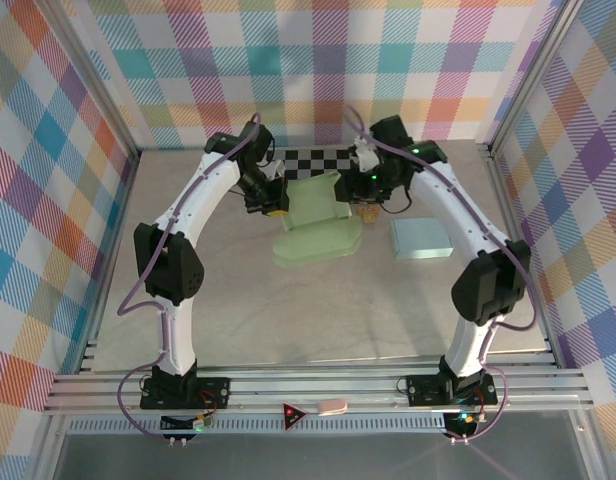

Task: Fold the paper box

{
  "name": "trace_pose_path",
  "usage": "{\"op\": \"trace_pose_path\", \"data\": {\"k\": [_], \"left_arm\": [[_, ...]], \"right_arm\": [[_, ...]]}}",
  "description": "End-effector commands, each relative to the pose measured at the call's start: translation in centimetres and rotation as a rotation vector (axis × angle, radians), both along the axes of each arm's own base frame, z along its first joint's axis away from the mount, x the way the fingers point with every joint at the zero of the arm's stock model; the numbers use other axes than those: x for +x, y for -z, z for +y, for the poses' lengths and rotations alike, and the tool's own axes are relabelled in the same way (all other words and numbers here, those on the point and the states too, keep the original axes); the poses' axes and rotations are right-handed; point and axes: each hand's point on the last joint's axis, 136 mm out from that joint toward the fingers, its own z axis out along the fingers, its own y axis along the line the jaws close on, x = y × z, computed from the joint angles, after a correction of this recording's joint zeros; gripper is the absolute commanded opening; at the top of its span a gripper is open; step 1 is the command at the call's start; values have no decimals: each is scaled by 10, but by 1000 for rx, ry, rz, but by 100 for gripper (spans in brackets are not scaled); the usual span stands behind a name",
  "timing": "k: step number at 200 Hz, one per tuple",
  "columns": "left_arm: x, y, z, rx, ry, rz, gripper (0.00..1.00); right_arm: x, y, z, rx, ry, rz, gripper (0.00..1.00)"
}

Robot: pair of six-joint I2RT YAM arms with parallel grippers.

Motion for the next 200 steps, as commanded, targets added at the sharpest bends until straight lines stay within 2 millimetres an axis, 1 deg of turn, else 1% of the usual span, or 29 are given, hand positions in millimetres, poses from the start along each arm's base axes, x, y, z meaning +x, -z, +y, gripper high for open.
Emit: {"op": "trace_pose_path", "data": {"k": [1, 13, 20, 25, 37, 47, 57, 83, 107, 132, 169, 200], "left_arm": [[-4, -22, 1, -56, 26, -38, 0], [-4, -22, 4, -53, 28, -36, 0], [-4, -22, 5, -52, 26, -35, 0], [-4, -21, 6, -50, 27, -34, 0], [-3, -21, 7, -51, 25, -33, 0], [-3, -22, 7, -54, 25, -35, 0], [-3, -22, 7, -55, 28, -34, 0], [-5, -22, 7, -53, 30, -30, 0], [-6, -23, 8, -52, 32, -29, 0], [-5, -23, 7, -54, 31, -32, 0], [-5, -24, 7, -57, 30, -33, 0], [-5, -25, 6, -60, 32, -37, 0]], "right_arm": [[-14, -45, 0, 260, -115, -44, 42], [-16, -52, -7, 320, -135, -49, 39], [-17, -51, -10, 332, -136, -44, 36], [-16, -47, -12, 319, -129, -43, 35], [-14, -28, -17, 262, -119, -24, 29], [-12, -15, -20, 234, -118, -8, 27], [-10, -7, -20, 229, -121, -4, 27], [-6, -5, -16, 228, -141, -13, 30], [-3, -4, -8, 223, -164, -19, 31], [-4, 6, 2, 189, -190, -7, 32], [-4, 14, 7, 162, -201, -2, 31], [-2, 18, 10, 127, -205, -15, 26]]}}
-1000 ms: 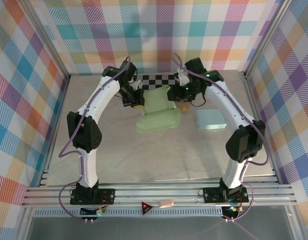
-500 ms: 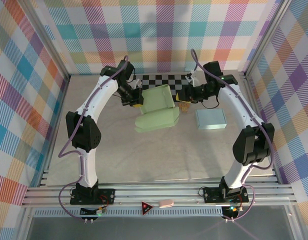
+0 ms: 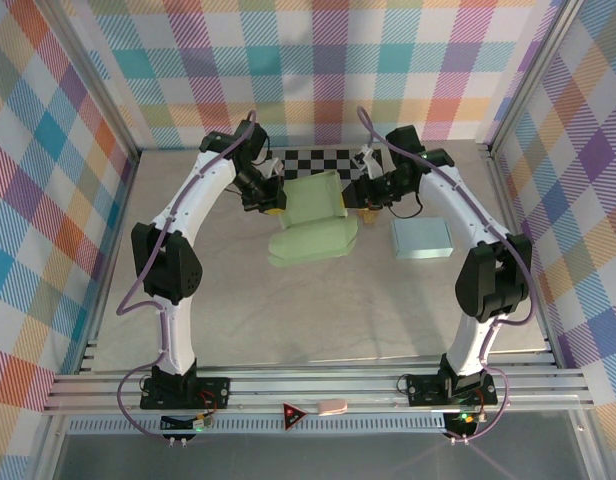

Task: Fold the paper box

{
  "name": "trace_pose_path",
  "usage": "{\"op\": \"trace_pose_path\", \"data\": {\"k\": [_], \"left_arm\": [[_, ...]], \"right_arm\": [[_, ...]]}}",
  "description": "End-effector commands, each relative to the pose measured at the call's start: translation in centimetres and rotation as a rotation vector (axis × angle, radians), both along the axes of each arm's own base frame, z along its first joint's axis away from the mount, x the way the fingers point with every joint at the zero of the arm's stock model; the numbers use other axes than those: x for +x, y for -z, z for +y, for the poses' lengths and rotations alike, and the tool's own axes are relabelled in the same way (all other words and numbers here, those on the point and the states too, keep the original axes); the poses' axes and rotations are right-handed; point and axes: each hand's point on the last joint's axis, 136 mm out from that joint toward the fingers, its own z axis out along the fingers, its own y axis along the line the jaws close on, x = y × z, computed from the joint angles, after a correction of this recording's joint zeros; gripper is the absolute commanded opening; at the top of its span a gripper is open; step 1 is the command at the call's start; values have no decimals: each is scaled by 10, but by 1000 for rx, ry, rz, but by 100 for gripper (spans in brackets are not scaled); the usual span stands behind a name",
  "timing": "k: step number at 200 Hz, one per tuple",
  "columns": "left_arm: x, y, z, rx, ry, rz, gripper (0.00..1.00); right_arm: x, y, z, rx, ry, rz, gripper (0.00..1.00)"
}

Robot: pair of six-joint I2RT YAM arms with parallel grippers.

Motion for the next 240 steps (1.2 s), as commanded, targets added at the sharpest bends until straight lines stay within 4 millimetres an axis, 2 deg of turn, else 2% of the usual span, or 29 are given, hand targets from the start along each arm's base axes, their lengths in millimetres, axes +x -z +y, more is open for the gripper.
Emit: {"op": "trace_pose_path", "data": {"k": [1, 34, 77, 102, 144, 171, 203, 240], "left_arm": [[-9, -24, 0, -41, 13, -26, 0], [-9, -24, -1, -39, 15, -29, 0], [-10, -24, -3, -35, 19, -31, 0], [-11, -24, -5, -30, 23, -31, 0], [-11, -24, -7, -26, 29, -32, 0], [-12, -24, -8, -24, 32, -33, 0], [-13, -25, -8, -24, 32, -34, 0], [-14, -26, -7, -21, 33, -36, 0]], "right_arm": [[4, -4, 6, -17, -30, -47, 25], [4, 4, 15, -99, -45, -72, 21], [8, 22, 17, -275, -22, -112, 13], [16, 34, 9, -456, 36, -170, 0], [24, 38, -8, -692, 165, -268, 0], [18, 31, 7, -602, 130, -279, 0], [17, 26, 17, -506, 99, -251, 0], [20, 26, 11, -477, 104, -219, 13]]}}
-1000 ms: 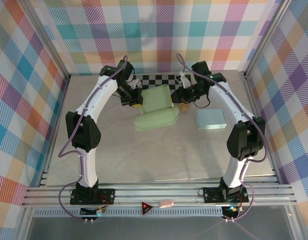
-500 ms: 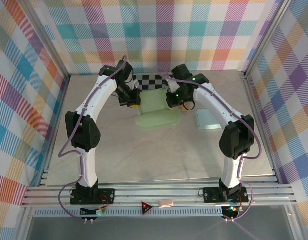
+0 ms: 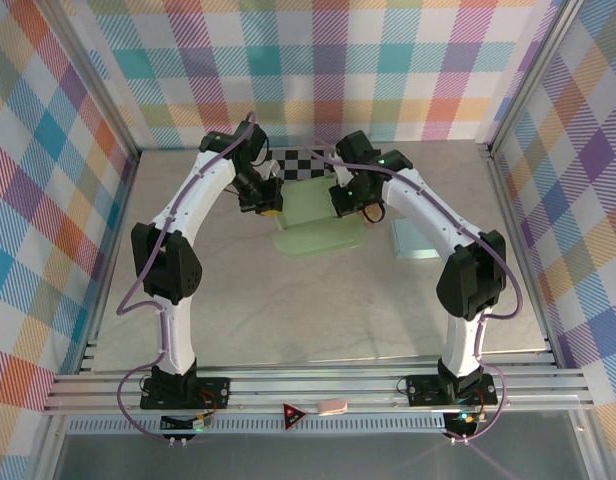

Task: Fold the paper box

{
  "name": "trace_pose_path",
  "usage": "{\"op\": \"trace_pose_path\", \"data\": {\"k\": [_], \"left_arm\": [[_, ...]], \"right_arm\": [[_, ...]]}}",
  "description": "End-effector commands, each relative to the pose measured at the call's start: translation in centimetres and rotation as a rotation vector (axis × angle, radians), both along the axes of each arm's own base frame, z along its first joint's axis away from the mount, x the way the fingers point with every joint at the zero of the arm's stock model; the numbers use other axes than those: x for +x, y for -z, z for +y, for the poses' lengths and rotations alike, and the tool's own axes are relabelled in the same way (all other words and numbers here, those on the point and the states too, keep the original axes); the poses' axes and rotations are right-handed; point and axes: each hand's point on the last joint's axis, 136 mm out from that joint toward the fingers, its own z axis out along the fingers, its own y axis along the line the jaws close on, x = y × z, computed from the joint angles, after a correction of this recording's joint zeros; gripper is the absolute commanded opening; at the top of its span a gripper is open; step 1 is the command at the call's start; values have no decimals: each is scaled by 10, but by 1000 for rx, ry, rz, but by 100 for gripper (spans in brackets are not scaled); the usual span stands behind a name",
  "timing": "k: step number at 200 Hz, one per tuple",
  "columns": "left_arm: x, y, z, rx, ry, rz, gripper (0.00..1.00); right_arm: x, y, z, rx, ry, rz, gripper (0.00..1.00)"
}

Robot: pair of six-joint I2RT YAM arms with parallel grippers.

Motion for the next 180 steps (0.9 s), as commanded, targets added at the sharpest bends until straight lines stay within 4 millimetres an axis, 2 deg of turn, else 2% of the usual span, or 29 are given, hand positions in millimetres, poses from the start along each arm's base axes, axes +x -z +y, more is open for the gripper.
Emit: {"op": "trace_pose_path", "data": {"k": [1, 30, 50, 77, 110, 131, 160, 180], "left_arm": [[-11, -31, -14, -76, 42, -42, 0], [-11, -31, -14, -74, 42, -42, 0], [-11, -32, -14, -78, 42, -43, 0], [-12, -33, -14, -79, 42, -44, 0], [-13, -33, -13, -74, 44, -45, 0], [-14, -33, -15, -72, 47, -45, 0], [-15, -32, -16, -71, 51, -42, 0], [-15, -33, -16, -69, 50, -45, 0]], "right_arm": [[-2, -6, 3, 58, -8, 18, 13], [-3, -2, 1, 56, -10, 32, 19], [-1, -3, -2, 48, 1, 25, 15], [3, -1, -7, 10, 24, 14, 18], [15, -2, -22, -95, 96, -31, 0], [20, -5, -31, -194, 151, -83, 0], [20, -9, -24, -171, 151, -98, 0], [23, -12, -20, -153, 133, -107, 11]]}}
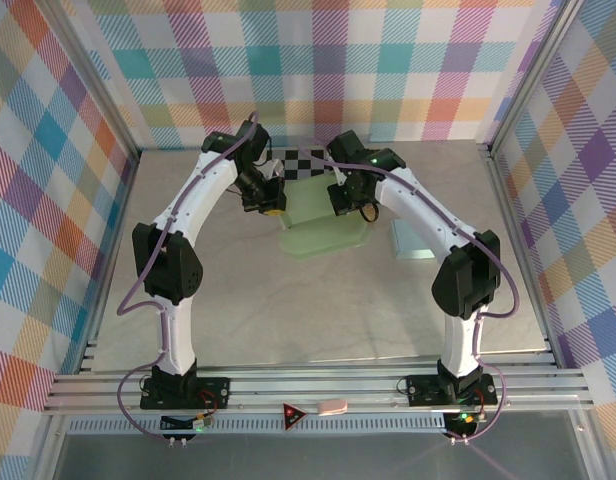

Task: Fold the paper box

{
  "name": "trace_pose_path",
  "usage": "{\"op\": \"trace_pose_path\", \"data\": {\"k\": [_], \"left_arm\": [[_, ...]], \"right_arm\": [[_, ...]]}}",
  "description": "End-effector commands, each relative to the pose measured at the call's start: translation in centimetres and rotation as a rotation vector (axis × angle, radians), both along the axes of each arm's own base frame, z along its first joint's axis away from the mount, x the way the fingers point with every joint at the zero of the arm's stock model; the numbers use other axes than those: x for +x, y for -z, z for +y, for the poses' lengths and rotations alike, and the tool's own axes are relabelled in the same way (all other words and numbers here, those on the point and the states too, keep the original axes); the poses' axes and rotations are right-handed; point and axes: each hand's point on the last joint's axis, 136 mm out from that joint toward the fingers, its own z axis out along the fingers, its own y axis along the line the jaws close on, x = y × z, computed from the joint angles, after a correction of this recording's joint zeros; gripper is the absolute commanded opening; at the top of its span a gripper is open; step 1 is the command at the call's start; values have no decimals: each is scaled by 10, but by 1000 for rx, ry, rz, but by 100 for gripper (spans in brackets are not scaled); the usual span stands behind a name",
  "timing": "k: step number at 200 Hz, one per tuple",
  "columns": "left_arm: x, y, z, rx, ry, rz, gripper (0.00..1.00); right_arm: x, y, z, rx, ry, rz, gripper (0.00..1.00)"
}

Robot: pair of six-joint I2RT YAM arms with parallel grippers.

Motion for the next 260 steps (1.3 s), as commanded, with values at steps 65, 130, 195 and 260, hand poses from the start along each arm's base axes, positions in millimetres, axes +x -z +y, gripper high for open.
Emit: {"op": "trace_pose_path", "data": {"k": [65, 130, 195, 260], "left_arm": [[-15, -31, -8, -51, 37, -36, 0], [-15, -31, -10, -48, 40, -37, 0], [-15, -31, -11, -47, 40, -40, 0], [-16, -30, -11, -43, 43, -35, 0]], "right_arm": [[24, -6, -7, 5, 24, -27, 21], [31, -1, -23, -107, 82, -37, 9], [29, -4, -21, -127, 88, -62, 11], [31, -21, -9, -34, 78, -64, 34]]}}
